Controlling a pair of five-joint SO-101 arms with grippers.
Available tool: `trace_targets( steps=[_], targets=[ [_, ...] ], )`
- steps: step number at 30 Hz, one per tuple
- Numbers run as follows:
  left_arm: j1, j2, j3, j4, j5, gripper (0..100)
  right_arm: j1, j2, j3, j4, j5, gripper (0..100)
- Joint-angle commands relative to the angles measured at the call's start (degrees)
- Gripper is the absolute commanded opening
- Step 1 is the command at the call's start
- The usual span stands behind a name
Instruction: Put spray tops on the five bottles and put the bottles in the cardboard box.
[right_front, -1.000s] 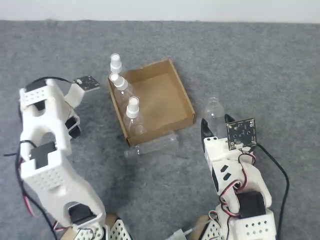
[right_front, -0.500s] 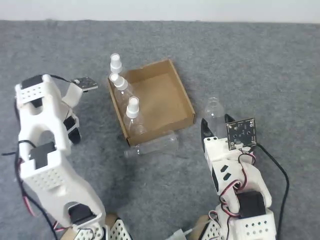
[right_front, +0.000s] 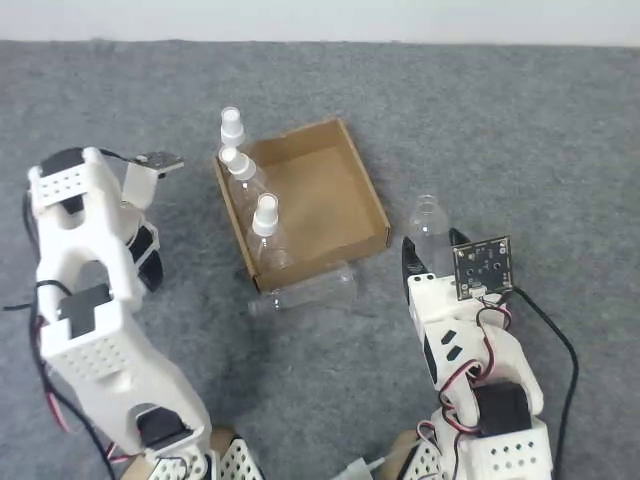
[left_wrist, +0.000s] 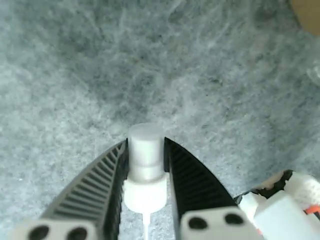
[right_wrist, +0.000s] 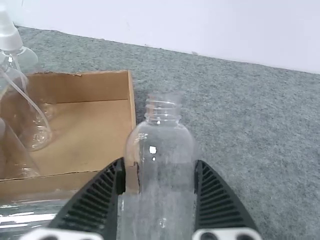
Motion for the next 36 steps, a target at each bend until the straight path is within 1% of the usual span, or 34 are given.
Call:
trace_targets(
  steps=[1,6,10,15,21,27,32,36],
  targets=[
    [-1.3,-8.2,-2.4,2.4,1.1,1,-0.4,-1.2,-0.4,-1.6,0.8,4.5],
    [-1.8,-15.5,-2.0,2.2,2.2,1,-0.4,-1.2,-0.4,-1.6,0.8,4.5],
    [-1.7,-16.2,-1.7,2.3,10.1,1,-0.4,-1.2,-0.4,-1.6,0.8,4.5],
    [-1.5,-16.8,-2.1,2.2,13.8,1,-0.2,-1.2,-0.4,-1.6,0.8,4.4],
    [-1.7,-16.8,-2.1,2.2,22.2,1,-0.4,-1.2,-0.4,-1.6,0.8,4.4],
    [-1.7,-16.8,-2.2,2.1,26.6,1,-0.4,-1.2,-0.4,-1.6,0.8,4.4],
    [-1.9,-16.9,-2.2,-3.3,34.0,1,-0.4,-1.2,-0.4,-1.6,0.8,4.6],
    [-1.9,-20.0,-2.0,-3.3,37.5,1,-0.4,-1.2,-0.4,-1.6,0.8,4.6]
  ],
)
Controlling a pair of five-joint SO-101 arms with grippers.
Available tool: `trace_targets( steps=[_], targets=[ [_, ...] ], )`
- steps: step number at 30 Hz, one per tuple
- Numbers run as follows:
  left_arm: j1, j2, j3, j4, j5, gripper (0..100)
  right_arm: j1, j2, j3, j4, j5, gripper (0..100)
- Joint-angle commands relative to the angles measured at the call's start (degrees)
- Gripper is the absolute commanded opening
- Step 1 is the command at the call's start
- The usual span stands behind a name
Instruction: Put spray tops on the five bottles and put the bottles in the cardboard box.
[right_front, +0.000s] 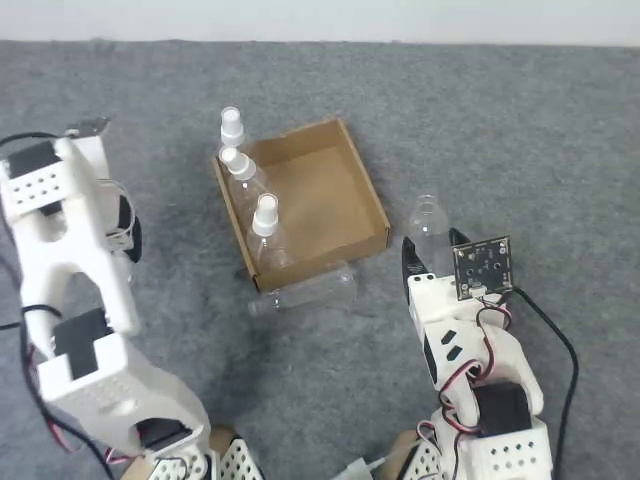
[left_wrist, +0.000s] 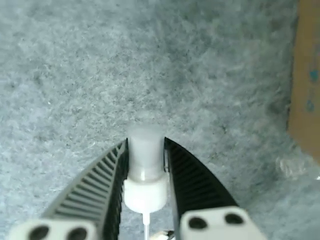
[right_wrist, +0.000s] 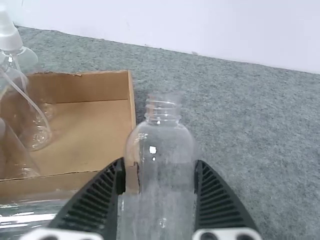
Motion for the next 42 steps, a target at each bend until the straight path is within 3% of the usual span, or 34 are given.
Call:
trace_targets(
  steps=[1,6,21,36,42],
  targets=[
    [-0.3,-9.9,-1.9,-1.5,5.1,1,-0.4,-1.2,-0.4,-1.6,0.8,4.6],
    [-0.3,-18.2,-1.5,-4.6,7.6,1,-0.4,-1.2,-0.4,-1.6,0.8,4.6],
    [2.0,-31.6,8.6,-14.2,26.7,1,0.0,-1.2,-0.4,-1.6,0.8,4.4],
    [12.7,-47.3,19.1,-16.8,40.8,1,0.0,-1.2,-0.4,-1.5,0.7,4.4],
    [12.9,-52.1,23.6,-20.7,43.5,1,0.0,-1.3,-0.4,-1.5,0.4,4.4]
  ],
)
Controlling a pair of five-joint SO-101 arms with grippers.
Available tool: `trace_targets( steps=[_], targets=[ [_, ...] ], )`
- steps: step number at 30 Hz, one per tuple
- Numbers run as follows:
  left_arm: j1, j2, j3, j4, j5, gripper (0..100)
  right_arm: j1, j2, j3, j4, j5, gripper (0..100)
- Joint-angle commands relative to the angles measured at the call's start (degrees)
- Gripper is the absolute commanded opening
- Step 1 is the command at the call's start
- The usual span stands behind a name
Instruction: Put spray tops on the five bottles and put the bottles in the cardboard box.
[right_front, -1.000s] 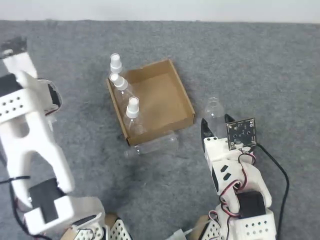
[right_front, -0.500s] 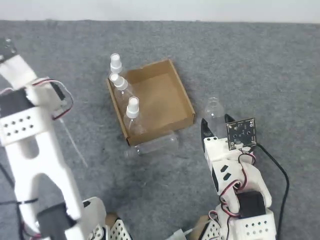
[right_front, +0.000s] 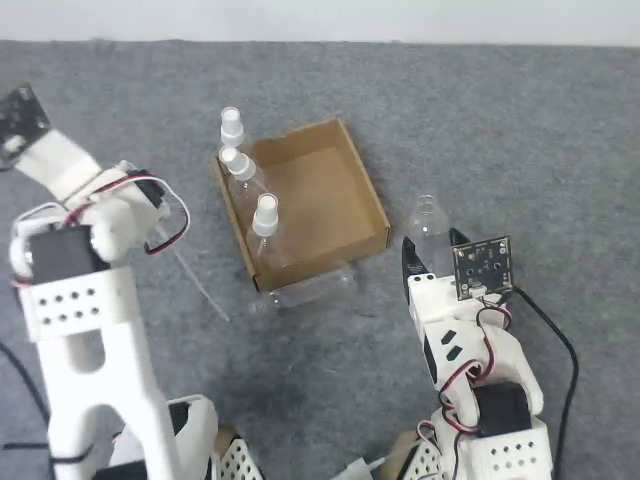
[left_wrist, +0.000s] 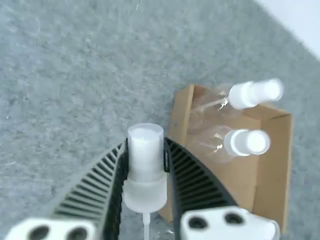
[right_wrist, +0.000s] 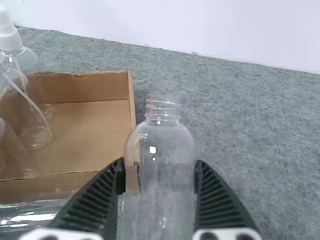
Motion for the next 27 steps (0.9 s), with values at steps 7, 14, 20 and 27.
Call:
trace_targets(
  steps=[7,14,20,27],
  targets=[
    [0.8,-14.2,4.6,-3.3,4.7,1,-0.6,-1.3,-0.5,-1.2,0.3,4.4],
    [0.9,-22.7,11.8,-9.0,8.3,1,-1.1,-1.3,-0.9,-1.1,-3.3,4.7],
    [0.9,-30.5,18.0,-12.7,10.2,1,-5.3,-1.3,-0.4,-1.1,-2.9,4.6],
    [0.9,-40.6,27.0,-19.1,14.4,1,-5.6,-1.3,0.2,-1.2,-2.9,4.7]
  ],
)
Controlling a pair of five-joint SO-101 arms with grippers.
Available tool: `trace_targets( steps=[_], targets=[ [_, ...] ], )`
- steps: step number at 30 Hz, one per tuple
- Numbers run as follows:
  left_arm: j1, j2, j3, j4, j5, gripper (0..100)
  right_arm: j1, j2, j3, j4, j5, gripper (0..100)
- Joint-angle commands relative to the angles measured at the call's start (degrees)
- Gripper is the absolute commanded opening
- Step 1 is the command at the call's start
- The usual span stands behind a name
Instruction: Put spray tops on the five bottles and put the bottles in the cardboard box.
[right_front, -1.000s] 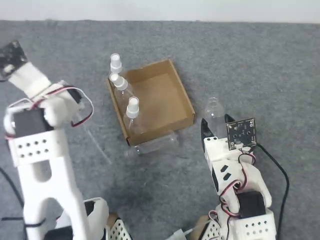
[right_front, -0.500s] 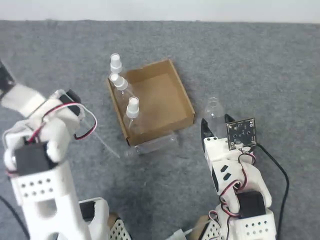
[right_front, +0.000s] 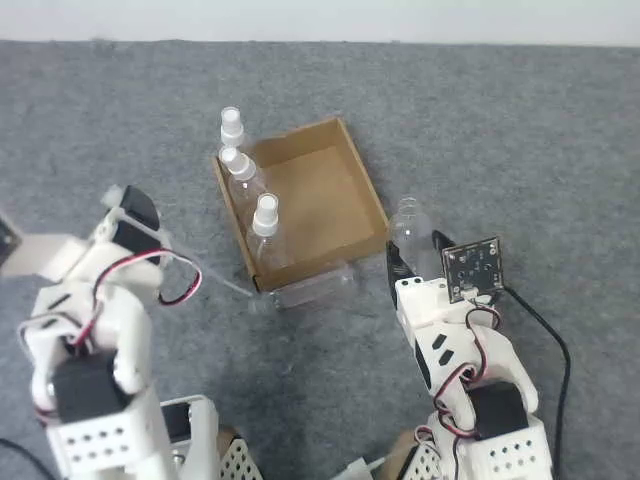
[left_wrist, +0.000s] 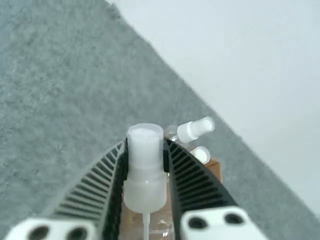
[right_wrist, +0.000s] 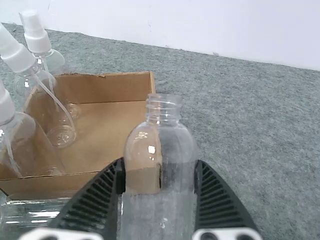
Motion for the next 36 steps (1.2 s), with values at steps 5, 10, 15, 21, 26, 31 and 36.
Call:
trace_targets(
  steps=[5,10,15,21,26,31,36],
  targets=[
    [0.4,-13.8,11.0,-10.7,7.6,1,-4.5,-1.3,1.2,-1.1,4.7,4.5],
    [0.4,-23.1,15.9,-12.2,9.4,1,-5.3,-1.3,1.8,-1.4,6.7,4.4],
    [2.1,-30.1,20.7,-14.4,10.3,1,-5.3,-1.3,1.8,-1.1,6.7,4.4],
    [5.1,-35.3,26.1,-17.6,10.1,1,-7.4,-1.3,2.1,-1.1,6.9,4.4],
    [5.0,-35.3,26.3,-17.2,10.1,1,-10.1,-1.3,3.6,-1.2,11.3,4.4],
    [5.0,-35.3,26.4,-17.1,10.4,1,-12.8,-1.3,4.2,-1.1,13.2,4.4],
    [5.0,-35.3,26.4,-17.2,11.8,1,-14.9,-1.3,4.9,-1.1,17.9,4.4]
  ],
)
